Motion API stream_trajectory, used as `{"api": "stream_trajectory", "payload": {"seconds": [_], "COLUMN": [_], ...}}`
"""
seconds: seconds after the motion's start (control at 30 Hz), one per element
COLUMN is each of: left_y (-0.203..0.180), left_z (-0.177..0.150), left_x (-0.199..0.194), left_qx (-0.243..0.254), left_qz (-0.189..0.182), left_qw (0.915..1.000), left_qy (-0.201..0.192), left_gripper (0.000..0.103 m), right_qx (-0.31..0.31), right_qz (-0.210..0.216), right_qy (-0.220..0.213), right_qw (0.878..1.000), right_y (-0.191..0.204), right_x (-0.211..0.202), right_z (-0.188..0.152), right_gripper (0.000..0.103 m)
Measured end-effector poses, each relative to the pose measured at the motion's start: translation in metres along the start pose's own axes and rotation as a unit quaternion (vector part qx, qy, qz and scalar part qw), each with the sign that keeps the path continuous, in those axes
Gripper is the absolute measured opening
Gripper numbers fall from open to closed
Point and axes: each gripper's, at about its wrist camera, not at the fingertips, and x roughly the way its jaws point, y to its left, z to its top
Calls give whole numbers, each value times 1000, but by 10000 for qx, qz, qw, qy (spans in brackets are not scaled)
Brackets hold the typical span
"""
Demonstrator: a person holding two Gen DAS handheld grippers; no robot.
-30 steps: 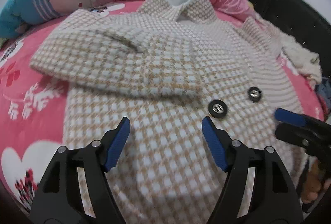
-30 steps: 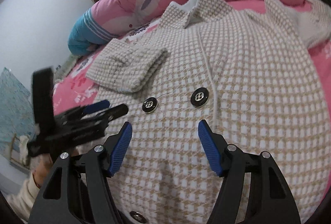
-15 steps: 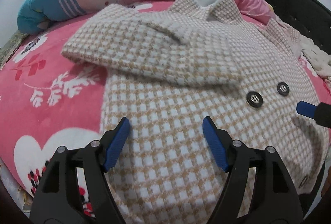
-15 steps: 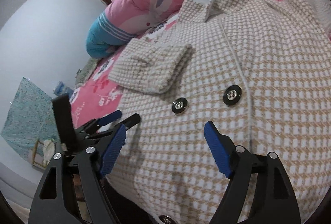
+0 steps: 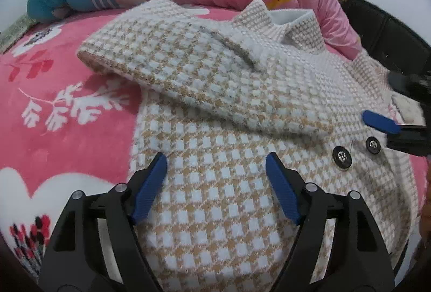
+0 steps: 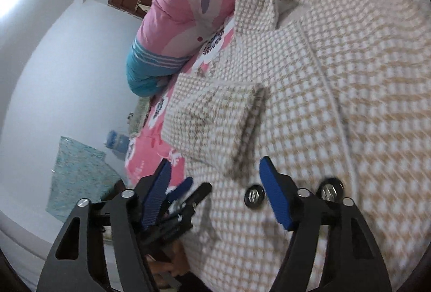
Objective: Fold large clothes
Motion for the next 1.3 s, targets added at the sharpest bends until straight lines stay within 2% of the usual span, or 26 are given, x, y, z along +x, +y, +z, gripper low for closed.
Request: {"api": "stream_trajectory", "payload": {"seconds": [0.03, 0.17, 0.27, 0.3, 0.33, 0.4, 0.53, 0.7, 0.83, 0.93, 1.0, 1.1, 1.17, 1.3], "left_y": [1, 2, 4, 5, 6, 7, 9, 12, 12, 10, 6, 3, 3, 6], "left_z": [0, 0, -1, -1, -1, -1, -2, -1, -1, 0, 1, 2, 3, 2], "left_x": [1, 2, 1, 1, 1, 1, 0, 0, 0, 0, 1, 2, 2, 0], "left_qx": [-8, -20, -85, -102, -113, -117, -120, -161, -135, -124, -76, -57, -78, -103], "left_qz": [-23, -78, -168, -188, -202, -208, -249, -311, -266, -218, -146, -84, -97, -135], "left_qw": [10000, 10000, 9998, 9997, 9997, 9997, 9996, 9993, 9995, 9997, 9999, 9999, 9999, 9998], "left_qy": [-9, -42, -75, -80, -82, -79, -102, -114, -103, -71, -53, -33, -23, -81], "left_gripper": [74, 75, 76, 76, 76, 76, 76, 76, 76, 76, 76, 76, 76, 76], "right_qx": [87, 404, 286, 176, 70, -60, -631, -1297, -1467, -1190, -1067, -1101, -1165, -1412], "right_qz": [-4, 116, -107, -263, -416, -551, -624, -715, -1085, -1447, -1743, -2221, -2279, -2154], "right_qy": [42, 367, 595, 672, 720, 808, 474, -647, -1201, -1137, -971, -823, -888, -1369], "right_qw": [10000, 9984, 9978, 9972, 9965, 9952, 9949, 9869, 9758, 9757, 9741, 9653, 9626, 9565], "right_y": [-3, -12, -8, -4, -1, 6, 38, 80, 73, 37, 14, -5, -4, 17], "right_x": [5, 35, 59, 69, 76, 85, 68, -28, -95, -116, -114, -102, -106, -136], "right_z": [3, 13, 17, 17, 16, 16, 20, 44, 53, 57, 60, 67, 72, 85], "right_gripper": [58, 50, 45, 39, 28, 12, 9, 9, 9, 9, 9, 9, 9, 9]}}
